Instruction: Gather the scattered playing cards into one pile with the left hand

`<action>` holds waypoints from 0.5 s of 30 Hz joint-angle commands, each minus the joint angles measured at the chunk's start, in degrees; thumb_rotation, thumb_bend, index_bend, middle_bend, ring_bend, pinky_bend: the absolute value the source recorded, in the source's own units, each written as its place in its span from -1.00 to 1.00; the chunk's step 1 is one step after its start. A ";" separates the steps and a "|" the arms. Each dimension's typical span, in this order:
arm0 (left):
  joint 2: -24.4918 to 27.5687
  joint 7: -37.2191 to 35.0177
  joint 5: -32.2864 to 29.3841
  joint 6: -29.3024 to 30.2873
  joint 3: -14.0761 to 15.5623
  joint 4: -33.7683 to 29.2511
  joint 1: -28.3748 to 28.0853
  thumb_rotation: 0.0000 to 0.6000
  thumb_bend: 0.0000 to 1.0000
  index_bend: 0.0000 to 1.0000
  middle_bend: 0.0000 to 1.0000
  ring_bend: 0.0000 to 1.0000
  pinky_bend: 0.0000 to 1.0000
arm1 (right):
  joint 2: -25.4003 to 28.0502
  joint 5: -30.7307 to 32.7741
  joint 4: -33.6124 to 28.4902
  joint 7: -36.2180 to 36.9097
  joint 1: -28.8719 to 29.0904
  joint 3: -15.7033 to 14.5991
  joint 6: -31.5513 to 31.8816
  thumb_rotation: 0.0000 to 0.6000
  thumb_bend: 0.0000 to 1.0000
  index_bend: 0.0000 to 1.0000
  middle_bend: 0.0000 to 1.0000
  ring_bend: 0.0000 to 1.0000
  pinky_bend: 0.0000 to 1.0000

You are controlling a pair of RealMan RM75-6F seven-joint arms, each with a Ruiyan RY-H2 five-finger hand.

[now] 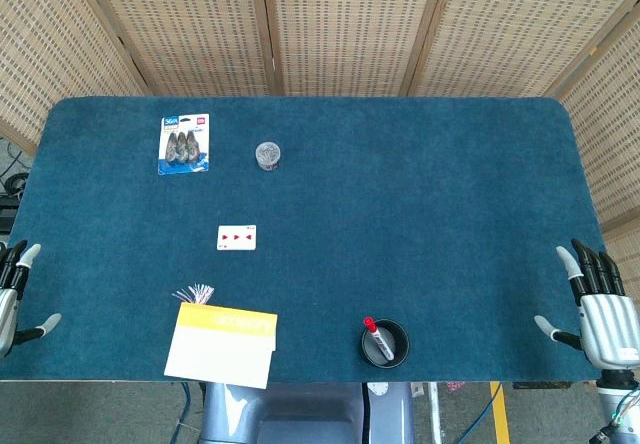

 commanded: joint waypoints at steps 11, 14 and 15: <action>1.17 -6.14 5.41 -7.50 0.16 -1.51 -4.83 1.00 0.72 -1.00 -1.00 -1.00 -1.00 | 0.19 0.34 -0.32 -0.75 0.04 -0.16 -0.62 1.00 -0.69 -1.00 -1.00 -1.00 -1.00; 0.79 -9.73 8.77 -14.70 -0.40 -1.36 -10.81 1.00 1.00 -1.00 -1.00 -1.00 -1.00 | 0.47 0.83 -0.83 -0.60 0.18 -0.15 -1.32 1.00 -0.69 -1.00 -1.00 -1.00 -1.00; 0.51 -11.06 9.24 -16.90 -0.72 -1.43 -12.57 1.00 1.00 -1.00 -1.00 -1.00 -1.00 | 0.57 0.95 -0.97 -0.53 0.20 -0.15 -1.47 1.00 -0.69 -1.00 -1.00 -1.00 -1.00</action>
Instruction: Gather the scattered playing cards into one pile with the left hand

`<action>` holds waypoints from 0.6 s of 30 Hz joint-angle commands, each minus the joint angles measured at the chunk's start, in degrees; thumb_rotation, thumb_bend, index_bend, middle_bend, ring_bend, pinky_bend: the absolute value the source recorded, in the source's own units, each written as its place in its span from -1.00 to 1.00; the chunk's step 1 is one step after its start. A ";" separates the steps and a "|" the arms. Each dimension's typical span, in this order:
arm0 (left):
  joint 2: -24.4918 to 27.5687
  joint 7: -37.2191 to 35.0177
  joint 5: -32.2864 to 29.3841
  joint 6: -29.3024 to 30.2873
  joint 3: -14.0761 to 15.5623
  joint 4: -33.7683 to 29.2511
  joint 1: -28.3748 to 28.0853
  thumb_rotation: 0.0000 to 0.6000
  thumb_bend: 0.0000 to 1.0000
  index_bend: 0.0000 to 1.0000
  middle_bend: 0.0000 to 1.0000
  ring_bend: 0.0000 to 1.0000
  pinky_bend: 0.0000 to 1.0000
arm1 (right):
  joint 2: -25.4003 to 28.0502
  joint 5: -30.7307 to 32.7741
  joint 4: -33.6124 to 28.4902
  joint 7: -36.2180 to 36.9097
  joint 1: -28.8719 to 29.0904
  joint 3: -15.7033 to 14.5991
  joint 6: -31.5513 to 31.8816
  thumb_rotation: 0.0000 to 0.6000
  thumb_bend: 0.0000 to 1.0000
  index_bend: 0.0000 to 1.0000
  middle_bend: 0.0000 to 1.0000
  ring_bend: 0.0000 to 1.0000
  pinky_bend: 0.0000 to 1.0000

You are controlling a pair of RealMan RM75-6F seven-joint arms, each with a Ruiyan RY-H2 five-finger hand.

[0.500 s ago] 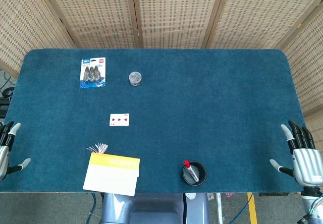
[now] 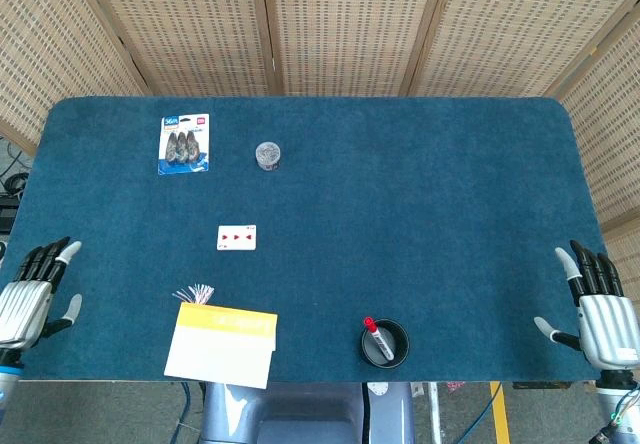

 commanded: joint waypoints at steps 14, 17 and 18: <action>-11.87 -1.20 -3.20 -31.41 -6.30 3.80 -24.28 1.00 1.00 -1.00 -1.00 -1.00 -1.00 | 1.64 1.17 -1.26 2.89 0.45 -0.28 -2.44 1.00 -0.69 -1.00 -1.00 -1.00 -1.00; -14.47 -0.12 -4.67 -33.55 -6.56 5.75 -26.18 1.00 1.00 -1.00 -1.00 -1.00 -1.00 | 2.02 1.32 -1.60 3.57 0.57 -0.39 -3.00 1.00 -0.69 -1.00 -1.00 -1.00 -1.00; -15.01 0.01 -5.03 -33.70 -6.63 6.14 -26.38 1.00 1.00 -1.00 -1.00 -1.00 -1.00 | 2.10 1.32 -1.66 3.69 0.59 -0.40 -3.06 1.00 -0.69 -1.00 -1.00 -1.00 -1.00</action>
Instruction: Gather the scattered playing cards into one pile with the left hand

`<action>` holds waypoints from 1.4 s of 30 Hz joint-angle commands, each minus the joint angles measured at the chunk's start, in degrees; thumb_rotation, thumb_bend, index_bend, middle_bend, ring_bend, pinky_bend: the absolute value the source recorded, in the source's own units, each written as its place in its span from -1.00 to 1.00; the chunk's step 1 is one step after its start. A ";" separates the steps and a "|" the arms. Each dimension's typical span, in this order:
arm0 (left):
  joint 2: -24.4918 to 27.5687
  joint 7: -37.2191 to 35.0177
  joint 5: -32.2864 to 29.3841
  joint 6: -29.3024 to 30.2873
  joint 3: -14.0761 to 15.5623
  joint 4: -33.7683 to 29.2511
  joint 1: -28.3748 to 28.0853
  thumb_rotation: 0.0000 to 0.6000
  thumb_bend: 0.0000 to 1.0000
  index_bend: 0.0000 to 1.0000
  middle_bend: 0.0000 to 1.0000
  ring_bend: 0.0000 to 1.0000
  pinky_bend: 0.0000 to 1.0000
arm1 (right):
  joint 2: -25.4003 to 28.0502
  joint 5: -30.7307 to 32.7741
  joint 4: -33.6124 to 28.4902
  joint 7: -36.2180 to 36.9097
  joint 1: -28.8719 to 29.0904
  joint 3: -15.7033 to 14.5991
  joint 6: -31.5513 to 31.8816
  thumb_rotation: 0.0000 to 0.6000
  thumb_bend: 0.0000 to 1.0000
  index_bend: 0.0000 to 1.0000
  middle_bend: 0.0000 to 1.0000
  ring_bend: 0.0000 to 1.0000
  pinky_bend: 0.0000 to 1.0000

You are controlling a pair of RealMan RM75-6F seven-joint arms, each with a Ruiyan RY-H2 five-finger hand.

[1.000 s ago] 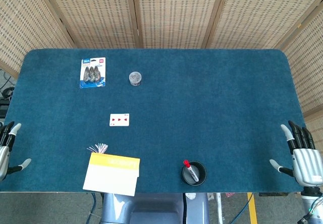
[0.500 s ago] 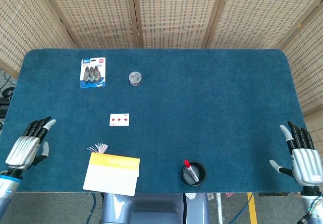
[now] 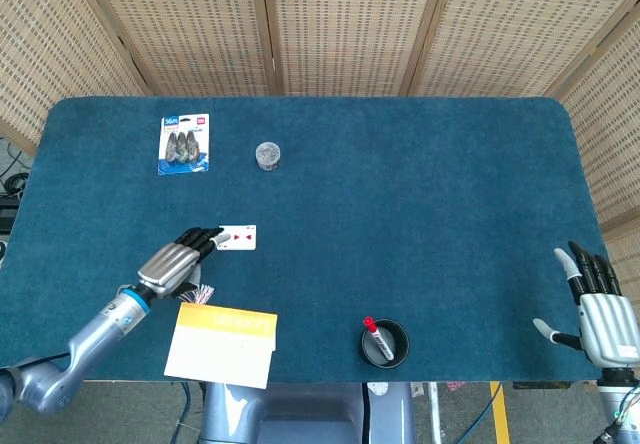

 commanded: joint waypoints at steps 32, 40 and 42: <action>-12.26 2.64 -11.11 -9.72 -0.15 13.32 -7.50 1.00 1.00 -1.00 -1.00 -1.00 -1.00 | 0.77 0.29 -0.67 0.69 0.21 -0.27 -0.83 1.00 -0.69 -1.00 -1.00 -1.00 -1.00; -10.24 2.01 -14.54 -10.19 -0.34 15.94 -6.66 1.00 1.00 -1.00 -1.00 -1.00 -1.00 | 0.77 0.32 -0.71 0.69 0.20 -0.27 -0.81 1.00 -0.69 -1.00 -1.00 -1.00 -1.00; -9.39 0.39 -15.19 -10.40 -0.40 16.45 -5.98 1.00 1.00 -1.00 -1.00 -1.00 -1.00 | 0.76 0.29 -0.67 0.54 0.18 -0.26 -0.73 1.00 -0.69 -1.00 -1.00 -1.00 -1.00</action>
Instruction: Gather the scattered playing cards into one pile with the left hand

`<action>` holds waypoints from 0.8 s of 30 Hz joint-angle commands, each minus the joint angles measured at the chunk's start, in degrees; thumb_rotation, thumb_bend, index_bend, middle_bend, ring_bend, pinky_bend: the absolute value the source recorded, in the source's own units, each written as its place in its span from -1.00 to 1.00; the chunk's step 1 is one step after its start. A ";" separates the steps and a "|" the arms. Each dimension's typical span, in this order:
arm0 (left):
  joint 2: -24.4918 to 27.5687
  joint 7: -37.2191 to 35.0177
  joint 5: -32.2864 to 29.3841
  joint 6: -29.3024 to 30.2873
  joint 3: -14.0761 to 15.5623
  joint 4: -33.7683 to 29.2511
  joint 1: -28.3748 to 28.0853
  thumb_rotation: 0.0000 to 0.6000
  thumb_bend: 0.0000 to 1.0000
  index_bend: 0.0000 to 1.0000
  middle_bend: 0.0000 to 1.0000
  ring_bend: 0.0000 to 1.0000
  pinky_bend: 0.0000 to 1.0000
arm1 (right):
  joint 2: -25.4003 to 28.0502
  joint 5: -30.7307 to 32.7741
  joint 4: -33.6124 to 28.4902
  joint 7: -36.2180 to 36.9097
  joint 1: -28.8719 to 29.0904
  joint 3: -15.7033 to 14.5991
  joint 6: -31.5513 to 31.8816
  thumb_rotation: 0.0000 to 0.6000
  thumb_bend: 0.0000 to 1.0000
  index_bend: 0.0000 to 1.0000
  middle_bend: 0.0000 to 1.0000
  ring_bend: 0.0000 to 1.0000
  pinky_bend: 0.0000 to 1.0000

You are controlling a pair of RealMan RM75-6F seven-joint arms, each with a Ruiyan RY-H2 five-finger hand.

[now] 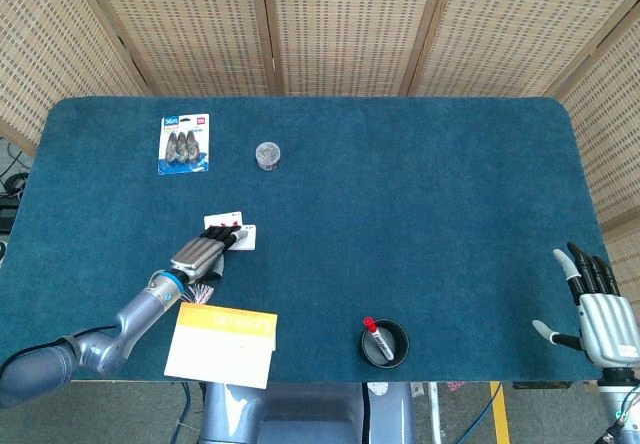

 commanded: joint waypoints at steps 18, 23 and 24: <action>8.52 -20.24 7.27 5.53 -0.28 4.51 6.21 1.00 1.00 -1.00 -1.00 -1.00 -1.00 | -0.29 0.26 -0.27 -1.14 -0.06 0.15 0.23 1.00 -0.69 -1.00 -1.00 -1.00 -1.00; 11.00 -23.57 13.53 9.52 1.06 -1.12 6.17 1.00 1.00 -0.99 -1.00 -1.00 -1.00 | -0.24 0.28 -0.35 -1.10 -0.04 0.12 0.14 1.00 -0.69 -1.00 -1.00 -1.00 -1.00; 11.16 -23.63 14.20 9.66 1.36 -1.91 6.03 1.00 1.00 -0.99 -1.00 -1.00 -1.00 | -0.24 0.28 -0.36 -1.09 -0.05 0.12 0.16 1.00 -0.69 -1.00 -1.00 -1.00 -1.00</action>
